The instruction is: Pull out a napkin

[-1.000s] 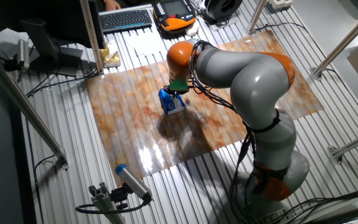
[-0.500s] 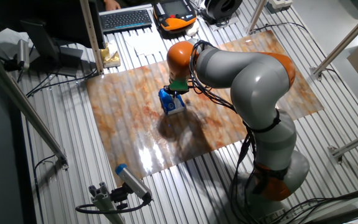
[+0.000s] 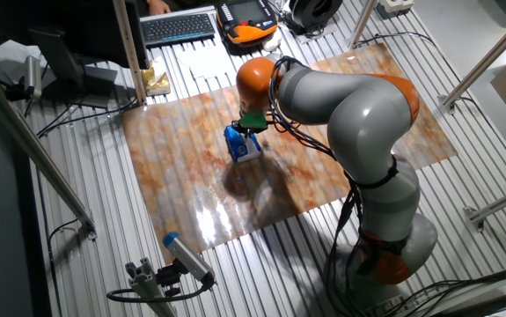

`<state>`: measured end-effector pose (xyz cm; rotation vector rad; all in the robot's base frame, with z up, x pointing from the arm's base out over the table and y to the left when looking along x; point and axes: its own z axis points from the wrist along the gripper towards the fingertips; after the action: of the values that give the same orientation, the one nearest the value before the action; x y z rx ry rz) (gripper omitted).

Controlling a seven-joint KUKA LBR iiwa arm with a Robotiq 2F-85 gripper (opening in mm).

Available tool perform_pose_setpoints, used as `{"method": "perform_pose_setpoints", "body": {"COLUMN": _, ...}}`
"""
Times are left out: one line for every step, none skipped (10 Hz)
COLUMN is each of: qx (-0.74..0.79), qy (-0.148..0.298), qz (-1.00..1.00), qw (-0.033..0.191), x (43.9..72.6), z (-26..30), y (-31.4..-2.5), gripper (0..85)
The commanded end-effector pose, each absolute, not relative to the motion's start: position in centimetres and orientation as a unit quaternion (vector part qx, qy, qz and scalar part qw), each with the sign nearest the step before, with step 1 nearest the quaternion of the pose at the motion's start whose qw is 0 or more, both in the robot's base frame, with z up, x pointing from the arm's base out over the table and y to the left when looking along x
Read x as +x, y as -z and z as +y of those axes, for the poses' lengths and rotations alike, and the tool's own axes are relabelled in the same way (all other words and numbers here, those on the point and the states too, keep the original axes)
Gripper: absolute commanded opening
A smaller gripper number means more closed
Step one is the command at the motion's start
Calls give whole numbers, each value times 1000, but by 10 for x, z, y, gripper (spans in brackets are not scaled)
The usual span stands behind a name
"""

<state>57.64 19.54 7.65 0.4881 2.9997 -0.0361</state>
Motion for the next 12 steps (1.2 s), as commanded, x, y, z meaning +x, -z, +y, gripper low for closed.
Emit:
{"method": "perform_pose_setpoints", "body": {"qx": 160, "qy": 12, "qz": 986, "qw": 52, "x": 576, "z": 195, "y": -76, "gripper": 170}}
{"method": "perform_pose_setpoints", "body": {"qx": 160, "qy": 12, "qz": 986, "qw": 51, "x": 576, "z": 196, "y": -76, "gripper": 170}}
{"method": "perform_pose_setpoints", "body": {"qx": 159, "qy": 12, "qz": 986, "qw": 52, "x": 576, "z": 196, "y": -76, "gripper": 170}}
{"method": "perform_pose_setpoints", "body": {"qx": 157, "qy": 14, "qz": 986, "qw": 55, "x": 576, "z": 196, "y": -78, "gripper": 170}}
{"method": "perform_pose_setpoints", "body": {"qx": 156, "qy": 13, "qz": 986, "qw": 56, "x": 576, "z": 196, "y": -79, "gripper": 170}}
{"method": "perform_pose_setpoints", "body": {"qx": 154, "qy": 13, "qz": 986, "qw": 57, "x": 575, "z": 196, "y": -79, "gripper": 170}}
{"method": "perform_pose_setpoints", "body": {"qx": 153, "qy": 14, "qz": 986, "qw": 59, "x": 575, "z": 196, "y": -80, "gripper": 170}}
{"method": "perform_pose_setpoints", "body": {"qx": 153, "qy": 14, "qz": 986, "qw": 60, "x": 575, "z": 196, "y": -80, "gripper": 170}}
{"method": "perform_pose_setpoints", "body": {"qx": 152, "qy": 15, "qz": 986, "qw": 61, "x": 575, "z": 196, "y": -81, "gripper": 170}}
{"method": "perform_pose_setpoints", "body": {"qx": 152, "qy": 16, "qz": 986, "qw": 62, "x": 574, "z": 196, "y": -82, "gripper": 170}}
{"method": "perform_pose_setpoints", "body": {"qx": 152, "qy": 19, "qz": 986, "qw": 62, "x": 574, "z": 196, "y": -84, "gripper": 170}}
{"method": "perform_pose_setpoints", "body": {"qx": 151, "qy": 18, "qz": 986, "qw": 62, "x": 574, "z": 197, "y": -85, "gripper": 170}}
